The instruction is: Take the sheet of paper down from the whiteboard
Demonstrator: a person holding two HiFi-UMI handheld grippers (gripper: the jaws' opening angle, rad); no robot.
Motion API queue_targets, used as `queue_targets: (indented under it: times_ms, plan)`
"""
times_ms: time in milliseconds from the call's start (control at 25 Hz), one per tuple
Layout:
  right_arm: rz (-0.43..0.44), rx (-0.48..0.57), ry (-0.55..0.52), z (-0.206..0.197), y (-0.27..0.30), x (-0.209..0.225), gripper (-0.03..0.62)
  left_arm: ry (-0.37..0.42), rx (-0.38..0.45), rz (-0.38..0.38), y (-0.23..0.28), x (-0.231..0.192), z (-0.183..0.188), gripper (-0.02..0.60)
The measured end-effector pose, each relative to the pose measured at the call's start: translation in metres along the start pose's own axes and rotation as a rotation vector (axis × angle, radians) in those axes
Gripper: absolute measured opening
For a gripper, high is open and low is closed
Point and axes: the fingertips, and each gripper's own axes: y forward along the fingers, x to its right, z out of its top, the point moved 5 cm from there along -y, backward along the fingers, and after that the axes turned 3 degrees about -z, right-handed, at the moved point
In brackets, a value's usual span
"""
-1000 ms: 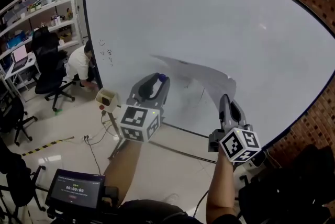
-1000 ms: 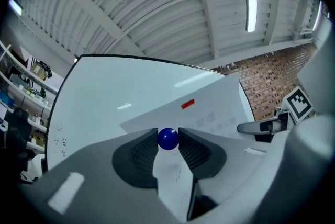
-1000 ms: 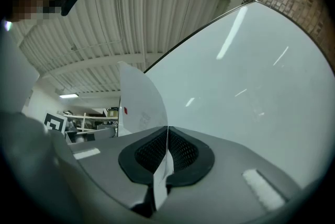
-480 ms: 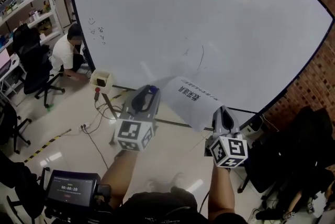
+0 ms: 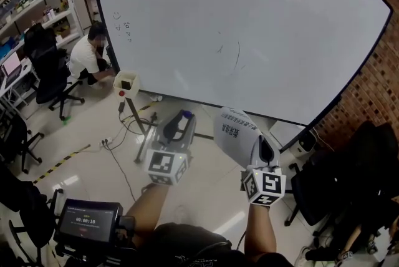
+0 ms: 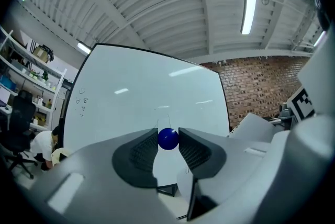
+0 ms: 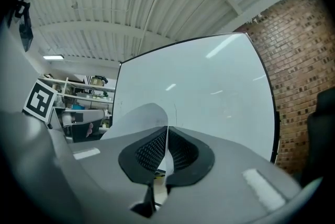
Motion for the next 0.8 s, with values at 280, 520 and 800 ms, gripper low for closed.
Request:
queue_targets:
  times_ms: [280,520,800]
  plan:
    - [0.001,0.034,-0.028,0.005,-0.067,0.007,0.012,0.033,-0.037,0.057,-0.056,0.058,-0.008,0.124]
    - [0.009,0.019,-0.025,-0.003,-0.056,0.003,0.012,0.041,-0.069,0.088,-0.056,0.048,-0.016,0.124]
    - [-0.005,-0.001,-0.03,-0.015,-0.054,0.001,0.012,0.055,-0.087,0.105,-0.058,0.042,-0.022,0.124]
